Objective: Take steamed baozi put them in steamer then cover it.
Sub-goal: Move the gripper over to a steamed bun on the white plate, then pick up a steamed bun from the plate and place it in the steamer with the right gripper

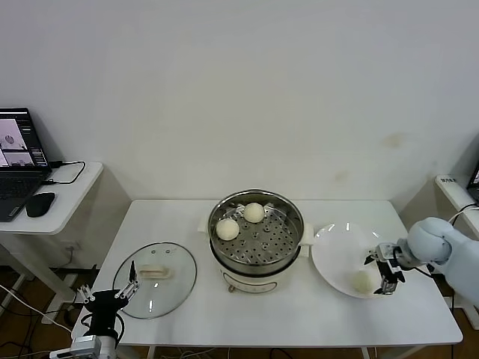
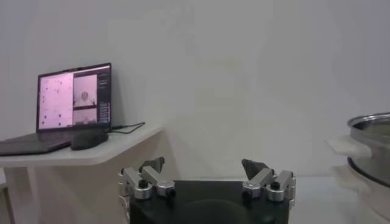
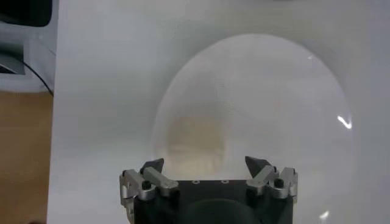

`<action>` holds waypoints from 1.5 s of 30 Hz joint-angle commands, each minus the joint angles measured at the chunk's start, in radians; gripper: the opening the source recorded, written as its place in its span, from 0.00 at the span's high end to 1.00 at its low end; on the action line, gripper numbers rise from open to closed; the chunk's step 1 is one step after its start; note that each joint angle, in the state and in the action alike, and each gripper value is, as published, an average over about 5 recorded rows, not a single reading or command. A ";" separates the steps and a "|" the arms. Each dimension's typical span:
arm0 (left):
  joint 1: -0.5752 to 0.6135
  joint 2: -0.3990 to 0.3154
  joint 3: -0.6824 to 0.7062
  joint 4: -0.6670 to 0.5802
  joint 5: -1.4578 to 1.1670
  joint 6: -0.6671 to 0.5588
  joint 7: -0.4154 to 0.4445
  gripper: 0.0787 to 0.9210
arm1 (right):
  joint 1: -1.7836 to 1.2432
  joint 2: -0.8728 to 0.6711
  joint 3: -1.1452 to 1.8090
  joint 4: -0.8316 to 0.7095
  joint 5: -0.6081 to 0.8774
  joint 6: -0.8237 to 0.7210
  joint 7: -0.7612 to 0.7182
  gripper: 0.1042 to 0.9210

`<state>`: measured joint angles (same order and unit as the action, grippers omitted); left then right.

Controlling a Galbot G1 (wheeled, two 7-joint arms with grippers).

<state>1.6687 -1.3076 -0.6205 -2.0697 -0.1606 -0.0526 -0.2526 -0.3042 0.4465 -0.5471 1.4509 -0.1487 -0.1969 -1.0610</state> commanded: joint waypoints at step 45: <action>-0.006 0.004 0.006 -0.033 0.001 0.001 -0.004 0.12 | 0.725 0.126 -0.228 0.002 0.288 -0.058 -0.024 0.43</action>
<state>1.6627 -1.3020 -0.6158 -2.0955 -0.1626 -0.0527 -0.2555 0.0387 0.4895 -0.6154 1.3997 -0.0057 -0.2316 -1.0894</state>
